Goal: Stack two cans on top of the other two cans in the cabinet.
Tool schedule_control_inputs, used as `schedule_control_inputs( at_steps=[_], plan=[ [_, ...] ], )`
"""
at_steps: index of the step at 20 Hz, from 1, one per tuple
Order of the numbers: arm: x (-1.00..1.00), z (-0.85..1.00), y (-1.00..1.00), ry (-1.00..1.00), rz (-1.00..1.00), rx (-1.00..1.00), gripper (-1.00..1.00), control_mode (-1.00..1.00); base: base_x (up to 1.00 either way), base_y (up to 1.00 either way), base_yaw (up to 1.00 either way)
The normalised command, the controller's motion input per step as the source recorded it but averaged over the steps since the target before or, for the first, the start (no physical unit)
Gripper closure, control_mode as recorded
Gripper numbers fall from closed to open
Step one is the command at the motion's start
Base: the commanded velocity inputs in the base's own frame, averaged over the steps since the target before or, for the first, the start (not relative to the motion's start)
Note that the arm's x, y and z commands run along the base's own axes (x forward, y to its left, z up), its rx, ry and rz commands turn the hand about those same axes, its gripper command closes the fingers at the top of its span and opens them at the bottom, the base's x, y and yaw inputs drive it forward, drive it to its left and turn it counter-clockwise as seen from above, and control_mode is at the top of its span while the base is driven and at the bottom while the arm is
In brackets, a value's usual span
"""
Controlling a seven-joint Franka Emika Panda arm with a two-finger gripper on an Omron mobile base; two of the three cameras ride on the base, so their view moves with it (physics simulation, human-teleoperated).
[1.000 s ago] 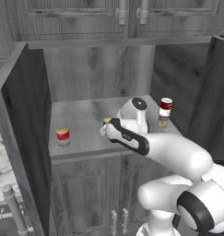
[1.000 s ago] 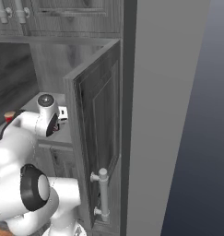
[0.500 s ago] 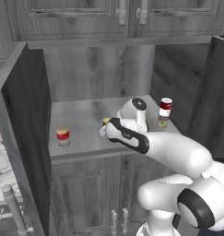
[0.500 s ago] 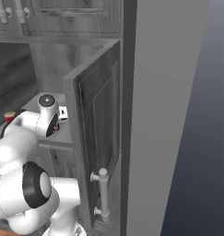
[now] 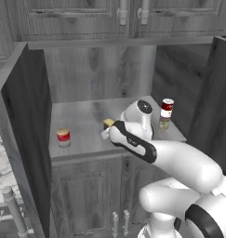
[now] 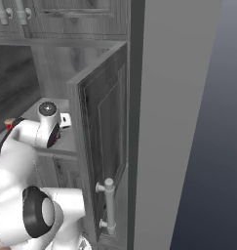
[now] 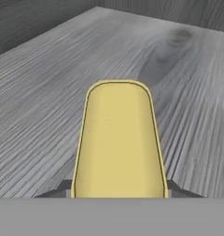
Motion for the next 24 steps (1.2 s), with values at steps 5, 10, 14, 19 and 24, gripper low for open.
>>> schedule_control_inputs(
  at_steps=[5,10,14,19,24],
  plan=[
    [-0.41,0.33,0.15,0.00,0.00,0.04,1.00,-1.00,0.00,0.00,0.00],
    [-0.21,0.46,0.12,0.00,0.00,0.02,1.00,-1.00,0.00,0.00,0.00],
    [-0.21,0.39,0.18,0.00,0.00,0.00,1.00,-1.00,0.00,0.00,0.00],
    [-0.05,0.31,0.22,0.00,0.05,0.00,1.00,-1.00,0.00,0.00,0.00],
    [0.00,0.23,0.26,0.00,0.24,0.01,1.00,-1.00,0.00,0.00,0.00]
  ],
)
